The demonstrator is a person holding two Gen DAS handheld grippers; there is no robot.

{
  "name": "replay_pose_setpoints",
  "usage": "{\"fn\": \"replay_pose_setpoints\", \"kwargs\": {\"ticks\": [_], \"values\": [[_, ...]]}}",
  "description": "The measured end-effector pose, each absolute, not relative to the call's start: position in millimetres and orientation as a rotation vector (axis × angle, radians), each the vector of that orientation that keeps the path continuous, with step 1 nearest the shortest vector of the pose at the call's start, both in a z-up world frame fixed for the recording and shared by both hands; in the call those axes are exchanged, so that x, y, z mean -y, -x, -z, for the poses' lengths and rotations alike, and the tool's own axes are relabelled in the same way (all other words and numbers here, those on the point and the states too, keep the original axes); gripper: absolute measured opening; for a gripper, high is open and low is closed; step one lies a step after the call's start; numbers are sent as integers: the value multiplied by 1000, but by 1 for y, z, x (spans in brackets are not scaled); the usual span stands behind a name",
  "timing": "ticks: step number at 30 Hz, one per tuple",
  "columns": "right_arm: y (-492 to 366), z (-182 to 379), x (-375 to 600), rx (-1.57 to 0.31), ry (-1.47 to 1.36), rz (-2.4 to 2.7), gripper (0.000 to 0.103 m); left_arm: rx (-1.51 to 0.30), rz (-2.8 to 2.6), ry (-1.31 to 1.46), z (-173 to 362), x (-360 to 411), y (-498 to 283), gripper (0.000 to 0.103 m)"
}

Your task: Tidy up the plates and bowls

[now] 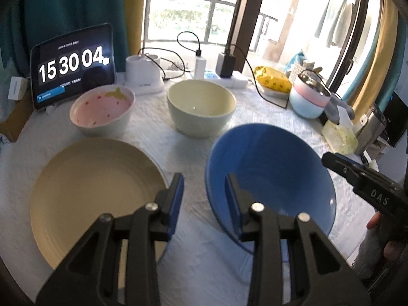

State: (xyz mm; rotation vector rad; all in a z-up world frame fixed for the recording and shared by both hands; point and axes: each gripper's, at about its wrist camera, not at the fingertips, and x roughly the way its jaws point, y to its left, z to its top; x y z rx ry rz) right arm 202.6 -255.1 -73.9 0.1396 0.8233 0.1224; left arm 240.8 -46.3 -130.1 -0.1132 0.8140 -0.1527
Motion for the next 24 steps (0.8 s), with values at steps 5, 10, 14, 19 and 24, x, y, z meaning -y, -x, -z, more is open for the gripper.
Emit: {"fn": "replay_pose_setpoints", "kwargs": {"ticks": [5,10,14,19,24], "values": [[-212,70,254,-820,-136,-133,33,-803,145,110,124,43,-250,35],[-223,64,251,-810,-125,-146,33,-789,134,117,116,38,-261,35],[-235,60,247,-808,-114,-162,33,-782,126,120,111,33,-271,36],[-248,57,245,-812,-132,-198,33,-776,111,125,107,27,-286,39],[-265,58,244,-830,-135,-229,33,-782,123,139,105,23,-302,45]]}}
